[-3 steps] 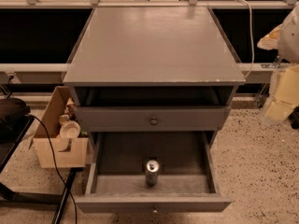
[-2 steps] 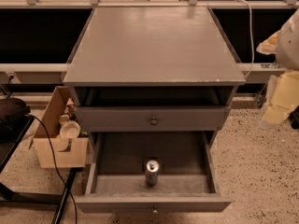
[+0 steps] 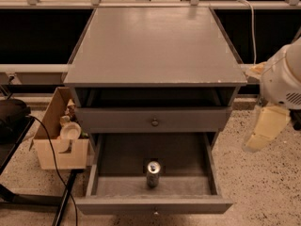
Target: Pick redbull can from middle drawer and place on counter
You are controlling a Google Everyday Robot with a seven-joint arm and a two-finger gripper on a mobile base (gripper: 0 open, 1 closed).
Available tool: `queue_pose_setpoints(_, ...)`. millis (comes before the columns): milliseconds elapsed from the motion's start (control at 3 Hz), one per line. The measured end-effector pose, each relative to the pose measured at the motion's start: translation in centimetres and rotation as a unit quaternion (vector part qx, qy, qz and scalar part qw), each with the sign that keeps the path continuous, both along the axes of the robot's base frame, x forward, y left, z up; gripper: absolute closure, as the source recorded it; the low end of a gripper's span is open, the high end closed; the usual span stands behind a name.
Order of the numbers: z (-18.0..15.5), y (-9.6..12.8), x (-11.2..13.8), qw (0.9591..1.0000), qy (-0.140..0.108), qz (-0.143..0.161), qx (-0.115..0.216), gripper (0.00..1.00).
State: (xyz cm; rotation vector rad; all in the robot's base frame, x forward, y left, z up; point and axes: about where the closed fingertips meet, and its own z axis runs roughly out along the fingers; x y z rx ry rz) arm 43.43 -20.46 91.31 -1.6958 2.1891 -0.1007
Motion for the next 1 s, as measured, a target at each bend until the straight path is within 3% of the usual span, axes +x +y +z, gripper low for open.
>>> queue_pose_setpoints(333,-5.1,1.2,0.0,1.0000,0.000,0.003,0.001,0.00)
queue_pose_setpoints(1000,-6.2,1.5,-0.8,1.0000,0.007,0.001,0.004,0.00)
